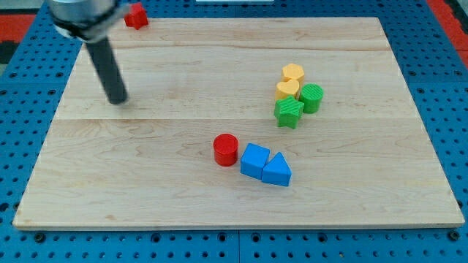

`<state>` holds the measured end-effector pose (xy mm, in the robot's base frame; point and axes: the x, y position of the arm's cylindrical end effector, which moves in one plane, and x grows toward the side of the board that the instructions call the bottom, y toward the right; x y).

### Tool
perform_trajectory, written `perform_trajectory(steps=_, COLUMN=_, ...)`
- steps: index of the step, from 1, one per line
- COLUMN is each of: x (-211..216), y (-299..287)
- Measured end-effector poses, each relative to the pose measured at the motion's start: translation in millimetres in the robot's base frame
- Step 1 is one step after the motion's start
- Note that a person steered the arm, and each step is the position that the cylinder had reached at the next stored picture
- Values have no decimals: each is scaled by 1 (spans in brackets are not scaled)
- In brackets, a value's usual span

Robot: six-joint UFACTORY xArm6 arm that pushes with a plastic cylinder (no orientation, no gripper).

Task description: Place the arm left to the red star

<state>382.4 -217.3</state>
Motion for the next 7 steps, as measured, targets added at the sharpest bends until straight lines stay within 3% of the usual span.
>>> perform_trajectory(steps=2, x=-120, y=-74)
perform_trajectory(steps=3, x=-190, y=-82)
perform_trajectory(steps=5, x=-191, y=-76)
perform_trajectory(steps=6, x=-168, y=-71)
perform_trajectory(steps=7, x=-137, y=14)
